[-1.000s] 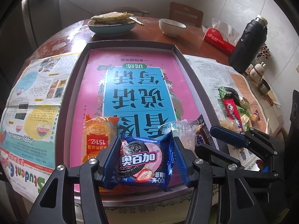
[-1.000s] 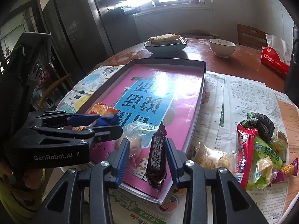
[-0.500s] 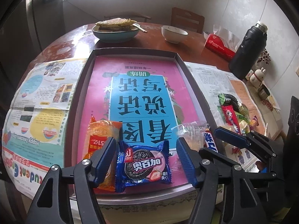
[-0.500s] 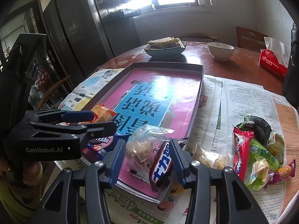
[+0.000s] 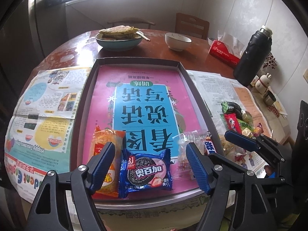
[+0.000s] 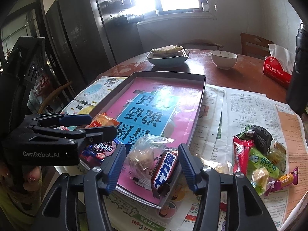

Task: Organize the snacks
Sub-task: 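Move both open tools back over the snack pile on the newspaper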

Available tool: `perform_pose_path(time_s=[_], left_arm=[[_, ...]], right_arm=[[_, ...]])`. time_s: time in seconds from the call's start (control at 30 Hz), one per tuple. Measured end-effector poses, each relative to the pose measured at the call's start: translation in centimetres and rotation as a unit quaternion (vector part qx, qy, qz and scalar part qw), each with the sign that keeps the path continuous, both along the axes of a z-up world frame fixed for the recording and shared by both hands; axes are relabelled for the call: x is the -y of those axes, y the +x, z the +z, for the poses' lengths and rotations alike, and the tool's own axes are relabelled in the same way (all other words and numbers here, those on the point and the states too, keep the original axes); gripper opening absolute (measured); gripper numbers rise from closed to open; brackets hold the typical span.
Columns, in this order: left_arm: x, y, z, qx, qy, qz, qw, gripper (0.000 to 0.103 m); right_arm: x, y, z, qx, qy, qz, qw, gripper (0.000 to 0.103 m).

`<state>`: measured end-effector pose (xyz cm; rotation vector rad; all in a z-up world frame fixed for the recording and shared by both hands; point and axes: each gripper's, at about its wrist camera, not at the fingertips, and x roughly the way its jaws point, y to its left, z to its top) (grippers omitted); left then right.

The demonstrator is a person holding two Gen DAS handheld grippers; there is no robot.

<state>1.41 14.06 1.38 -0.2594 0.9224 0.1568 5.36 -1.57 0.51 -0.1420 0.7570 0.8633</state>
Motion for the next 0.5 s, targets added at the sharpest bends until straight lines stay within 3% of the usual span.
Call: perform_pose_path(time_s=[0.5], left_arm=[[1.0,-0.7,1.7,0.022,0.004,-0.008,0.9997,0.078]], right_arm=[[1.5,-0.3,1.5,0.024,0.013,-0.016,0.999,0.062]])
